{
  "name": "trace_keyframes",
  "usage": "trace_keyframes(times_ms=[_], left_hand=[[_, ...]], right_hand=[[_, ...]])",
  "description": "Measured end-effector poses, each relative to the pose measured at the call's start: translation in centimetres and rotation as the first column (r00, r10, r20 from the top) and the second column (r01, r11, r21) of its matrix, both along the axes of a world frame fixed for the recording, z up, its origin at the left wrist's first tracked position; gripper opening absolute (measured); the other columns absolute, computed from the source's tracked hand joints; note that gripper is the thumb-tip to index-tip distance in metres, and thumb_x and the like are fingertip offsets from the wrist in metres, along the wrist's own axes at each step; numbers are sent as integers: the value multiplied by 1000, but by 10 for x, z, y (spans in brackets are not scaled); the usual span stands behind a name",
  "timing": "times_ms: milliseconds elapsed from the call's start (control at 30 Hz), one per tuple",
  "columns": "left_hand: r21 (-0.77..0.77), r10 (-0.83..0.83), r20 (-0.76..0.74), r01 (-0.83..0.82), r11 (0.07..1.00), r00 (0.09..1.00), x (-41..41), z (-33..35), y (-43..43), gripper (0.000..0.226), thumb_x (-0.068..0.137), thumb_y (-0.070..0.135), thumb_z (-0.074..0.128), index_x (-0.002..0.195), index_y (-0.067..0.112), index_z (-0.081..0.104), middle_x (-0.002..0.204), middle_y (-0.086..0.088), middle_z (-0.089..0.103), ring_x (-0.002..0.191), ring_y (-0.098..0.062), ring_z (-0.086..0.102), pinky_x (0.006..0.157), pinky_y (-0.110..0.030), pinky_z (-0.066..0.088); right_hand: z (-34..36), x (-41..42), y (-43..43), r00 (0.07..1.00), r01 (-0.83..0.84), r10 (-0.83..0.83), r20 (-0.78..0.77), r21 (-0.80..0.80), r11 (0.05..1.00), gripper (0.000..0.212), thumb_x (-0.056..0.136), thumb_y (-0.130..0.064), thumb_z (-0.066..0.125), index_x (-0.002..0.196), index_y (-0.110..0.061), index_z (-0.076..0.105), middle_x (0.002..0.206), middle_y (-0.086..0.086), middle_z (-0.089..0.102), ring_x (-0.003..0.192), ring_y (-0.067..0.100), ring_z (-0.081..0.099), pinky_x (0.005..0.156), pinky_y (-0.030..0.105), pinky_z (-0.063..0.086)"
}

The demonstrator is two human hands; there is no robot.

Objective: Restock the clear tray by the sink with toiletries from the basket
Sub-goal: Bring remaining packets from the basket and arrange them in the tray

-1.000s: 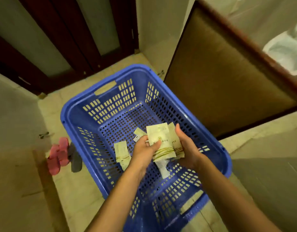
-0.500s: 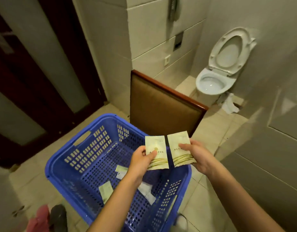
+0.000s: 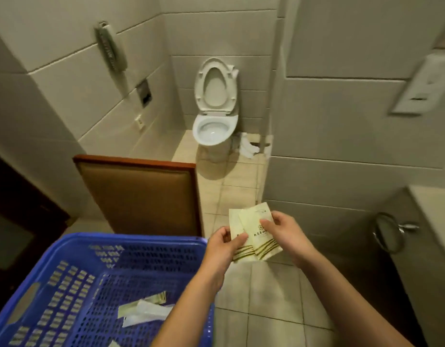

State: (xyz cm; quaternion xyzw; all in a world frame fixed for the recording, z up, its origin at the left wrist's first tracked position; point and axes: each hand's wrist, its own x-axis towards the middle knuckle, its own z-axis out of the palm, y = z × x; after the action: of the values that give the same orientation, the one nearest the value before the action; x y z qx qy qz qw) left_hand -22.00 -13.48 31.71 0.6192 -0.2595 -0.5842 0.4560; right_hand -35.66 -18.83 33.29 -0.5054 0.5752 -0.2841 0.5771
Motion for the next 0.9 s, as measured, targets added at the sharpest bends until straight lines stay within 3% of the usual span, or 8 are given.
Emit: trace_keyframes(times_ms=[100,233,300,367,467,533,667,900], left_hand=[[-38,-55,-19,55,998,998,-47,5,10,12,87,7,62,99,9,62,98,-12,72,91,-27,67,83,-42,53],[-99,-145,-18,142,985,989,-120,6,32,12,87,2,60,97,8,61,94,-9,71,79,-19,66,66,-28,52],[-112,-212,-24,208,972,977,-166,7,51,12,87,2,60,98,7,60,93,-8,70,76,-16,66,62,-24,50],[-126,-282,-21,277,953,959,-214,5,72,9,88,2,59,94,9,60,90,-6,70,74,-15,65,60,-22,50],[-154,-439,-15,432,889,898,-305,6,116,10,88,2,59,90,12,60,88,-3,70,74,-13,66,56,-19,51],[-181,-553,-4,543,820,833,-361,9,148,11,88,2,59,90,13,60,88,-3,70,74,-12,66,55,-18,52],[-203,-789,42,778,594,613,-463,20,222,11,86,1,61,88,12,59,86,-4,69,73,-12,66,57,-17,52],[-133,-956,151,963,233,252,-559,9,330,9,86,3,62,94,7,60,85,-7,70,74,-18,67,60,-28,54]], right_hand=[[8,-45,25,996,36,-41,-77,-74,997,11,95,-9,49,96,-10,60,90,5,67,70,8,61,57,13,48],[15,-127,76,978,100,-119,-173,-115,988,21,98,-17,44,104,-11,62,101,7,69,87,17,65,80,34,51],[21,-179,113,946,96,-152,-288,-201,975,27,98,-22,43,117,-13,60,110,-1,66,97,14,62,86,25,49],[26,-231,152,900,62,-159,-407,-241,969,31,98,-26,45,126,-18,54,109,-10,62,95,5,57,75,7,42],[29,-316,235,808,90,-200,-554,-219,972,34,96,-29,48,129,-20,50,120,-9,60,102,7,55,80,16,40],[29,-361,289,748,153,-269,-607,-236,960,35,95,-30,49,129,-21,49,122,-7,59,99,8,55,79,20,38],[30,-435,401,629,462,-530,-568,-276,843,40,92,-28,57,130,-26,47,104,-15,56,76,-4,50,73,19,39],[-5,-491,538,436,830,-814,-384,-178,529,26,90,-19,59,114,-29,61,99,-9,68,83,8,63,78,26,52]])
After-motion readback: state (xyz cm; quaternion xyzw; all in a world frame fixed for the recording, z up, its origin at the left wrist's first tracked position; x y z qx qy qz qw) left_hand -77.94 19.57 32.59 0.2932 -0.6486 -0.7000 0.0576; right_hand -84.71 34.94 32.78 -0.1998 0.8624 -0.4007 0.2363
